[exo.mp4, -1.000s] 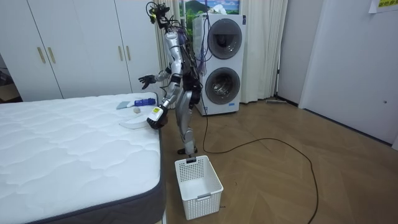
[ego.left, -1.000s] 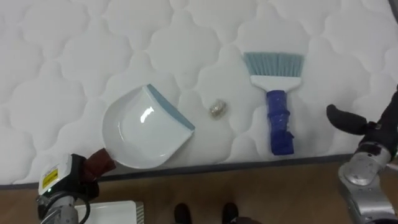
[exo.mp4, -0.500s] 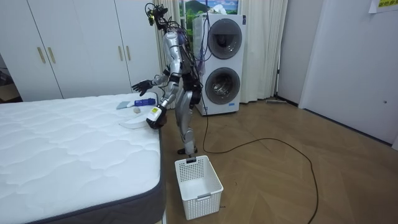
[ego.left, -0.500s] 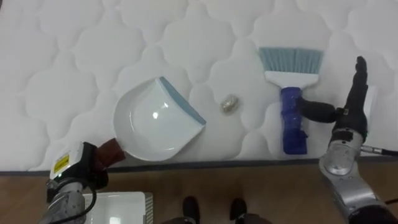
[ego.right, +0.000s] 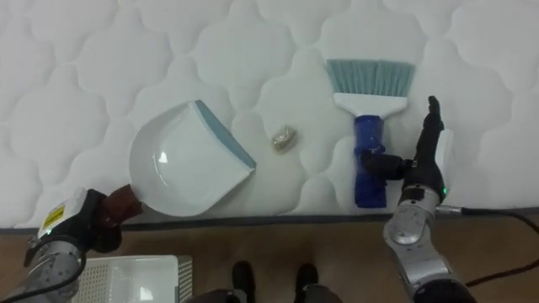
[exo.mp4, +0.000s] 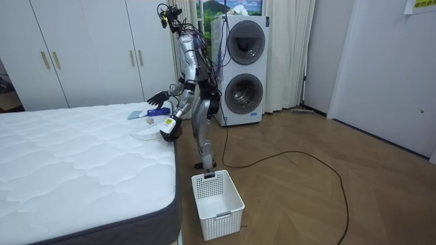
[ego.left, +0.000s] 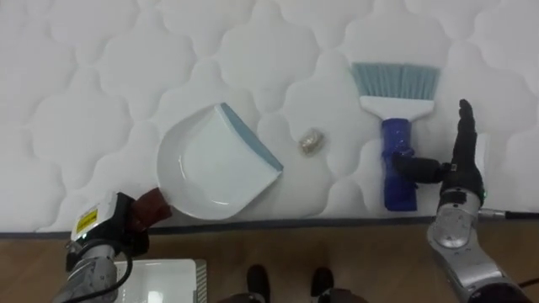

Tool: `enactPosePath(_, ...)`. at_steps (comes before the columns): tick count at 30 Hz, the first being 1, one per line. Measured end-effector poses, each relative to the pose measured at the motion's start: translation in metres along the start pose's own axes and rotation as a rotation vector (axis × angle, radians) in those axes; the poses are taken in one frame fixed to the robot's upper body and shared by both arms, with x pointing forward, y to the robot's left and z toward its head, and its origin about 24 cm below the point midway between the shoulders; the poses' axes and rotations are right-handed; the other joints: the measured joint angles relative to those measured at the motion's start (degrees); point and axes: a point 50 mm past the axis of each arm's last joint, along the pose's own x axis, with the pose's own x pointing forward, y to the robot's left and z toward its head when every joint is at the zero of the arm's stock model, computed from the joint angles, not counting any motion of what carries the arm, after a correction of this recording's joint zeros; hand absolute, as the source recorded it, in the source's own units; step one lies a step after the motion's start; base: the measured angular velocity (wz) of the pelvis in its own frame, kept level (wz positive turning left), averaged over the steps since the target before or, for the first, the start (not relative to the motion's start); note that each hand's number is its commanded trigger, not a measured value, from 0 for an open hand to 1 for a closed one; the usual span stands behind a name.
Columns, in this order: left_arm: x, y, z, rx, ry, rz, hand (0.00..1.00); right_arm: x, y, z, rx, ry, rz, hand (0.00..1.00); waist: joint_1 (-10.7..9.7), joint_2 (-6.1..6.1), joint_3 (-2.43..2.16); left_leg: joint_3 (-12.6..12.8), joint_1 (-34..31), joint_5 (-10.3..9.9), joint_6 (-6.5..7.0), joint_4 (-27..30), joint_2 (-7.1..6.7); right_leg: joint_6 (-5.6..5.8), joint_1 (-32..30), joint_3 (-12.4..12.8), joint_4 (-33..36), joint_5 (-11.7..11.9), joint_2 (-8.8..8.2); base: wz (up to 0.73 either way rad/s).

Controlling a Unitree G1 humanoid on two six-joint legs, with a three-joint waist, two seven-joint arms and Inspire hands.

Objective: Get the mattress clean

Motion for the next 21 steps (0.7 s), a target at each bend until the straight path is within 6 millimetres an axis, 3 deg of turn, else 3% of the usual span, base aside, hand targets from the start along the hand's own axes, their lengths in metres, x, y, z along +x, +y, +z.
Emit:
enactPosePath(2,0.003,0.002,0.007,0.011,-0.02,-0.011,1.0,0.0,0.0,-0.005,-0.021,0.022,0.007,0.0,1.0,0.01,0.02,0.0,0.0,0.0,0.01,0.0,0.0,0.0,0.0,0.0,0.0,0.0,-0.01,0.0)
enactPosePath(10,0.004,0.002,0.007,0.011,-0.021,-0.018,1.0,-0.001,0.001,-0.014,-0.056,0.06,0.037,0.0,1.1,0.19,0.16,-0.2,0.0,0.0,0.01,0.0,-0.01,0.0,0.2,-0.2,-0.1,0.0,-0.05,0.01)
enactPosePath(16,0.005,0.003,0.009,0.011,-0.028,-0.013,1.0,0.003,0.001,-0.013,-0.054,0.057,0.062,0.0,1.0,1.0,0.7,-0.2,-0.1,0.0,0.01,0.0,-0.02,0.0,0.1,-0.3,0.0,0.0,-0.07,0.0)
enactPosePath(21,0.006,0.003,0.012,0.021,-0.042,-0.015,1.0,0.004,0.002,-0.015,-0.064,0.067,0.102,0.0,1.1,1.12,0.77,-0.2,-0.1,0.0,0.01,0.2,0.0,-0.02,0.1,-0.3,0.1,0.0,-0.07,0.0)
